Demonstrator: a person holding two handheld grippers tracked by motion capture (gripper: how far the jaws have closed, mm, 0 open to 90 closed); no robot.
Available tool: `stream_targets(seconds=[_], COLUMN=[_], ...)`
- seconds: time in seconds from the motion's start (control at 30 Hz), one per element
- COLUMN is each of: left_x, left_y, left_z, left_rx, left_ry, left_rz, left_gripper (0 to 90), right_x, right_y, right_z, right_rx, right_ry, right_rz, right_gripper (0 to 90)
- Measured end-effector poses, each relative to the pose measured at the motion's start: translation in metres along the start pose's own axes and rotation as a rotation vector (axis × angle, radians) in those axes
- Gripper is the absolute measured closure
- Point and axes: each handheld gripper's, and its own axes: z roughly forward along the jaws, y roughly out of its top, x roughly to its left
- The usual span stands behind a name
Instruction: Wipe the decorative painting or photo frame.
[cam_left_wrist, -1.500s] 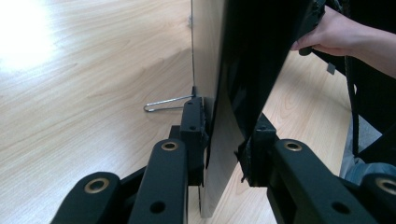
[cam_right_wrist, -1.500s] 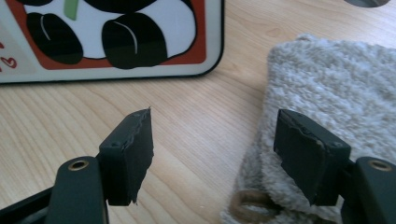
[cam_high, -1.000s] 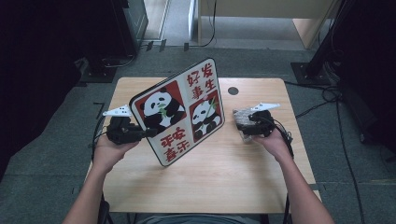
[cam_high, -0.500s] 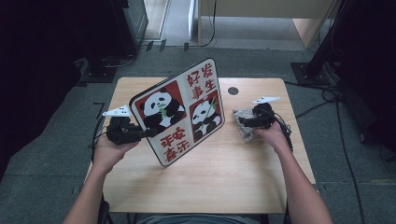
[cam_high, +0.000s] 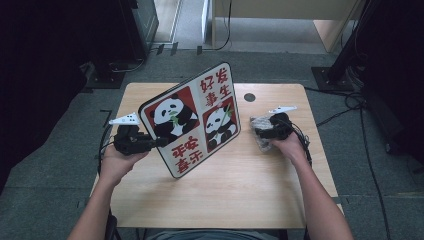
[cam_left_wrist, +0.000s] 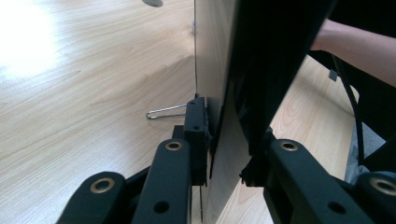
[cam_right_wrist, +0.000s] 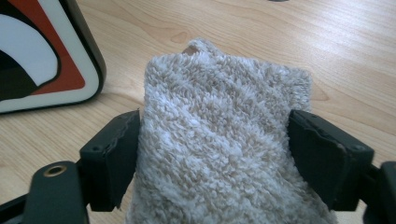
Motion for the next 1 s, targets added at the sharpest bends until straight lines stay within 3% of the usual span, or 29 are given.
stream_targets(seconds=[0.2,0.3,0.43,0.5,0.67,0.8,0.87,0.93,1.0], left_x=[0.001,0.001,0.002,0.001,0.000,0.000,-0.001,0.000,0.001], left_y=[0.001,0.001,0.001,0.001,0.001,0.001,0.001,0.001,0.001], left_z=[0.001,0.001,0.002,0.003,0.004,0.004,0.003,0.003,0.003], left_rx=[-0.007,-0.004,-0.003,-0.003,-0.004,-0.004,-0.012,-0.012,-0.012], left_ry=[-0.008,-0.010,-0.008,-0.011,-0.009,-0.008,-0.008,-0.008,-0.009], left_rz=[-0.010,-0.008,-0.008,-0.003,0.002,0.002,0.008,0.009,0.006], left_gripper=[72.9,72.7,72.0,72.0,71.9,72.6,74.3,76.8,78.4], right_x=[0.002,0.003,0.009,0.010,0.015,0.015,0.013,0.010,0.006], right_y=[-0.003,-0.001,-0.002,-0.004,-0.008,-0.009,-0.009,-0.008,-0.006], right_z=[0.004,-0.003,-0.008,-0.006,0.002,0.004,0.002,-0.001,-0.003], right_rx=[-0.001,-0.003,0.011,0.025,0.032,0.017,0.015,0.001,-0.001], right_ry=[-0.010,0.005,0.009,-0.007,-0.047,-0.088,-0.092,-0.106,-0.095], right_rz=[-0.010,0.011,-0.006,-0.034,-0.051,-0.079,-0.069,-0.023,0.014], right_gripper=[23.0,22.0,21.3,21.4,23.7,32.0,39.6,50.6,54.7])
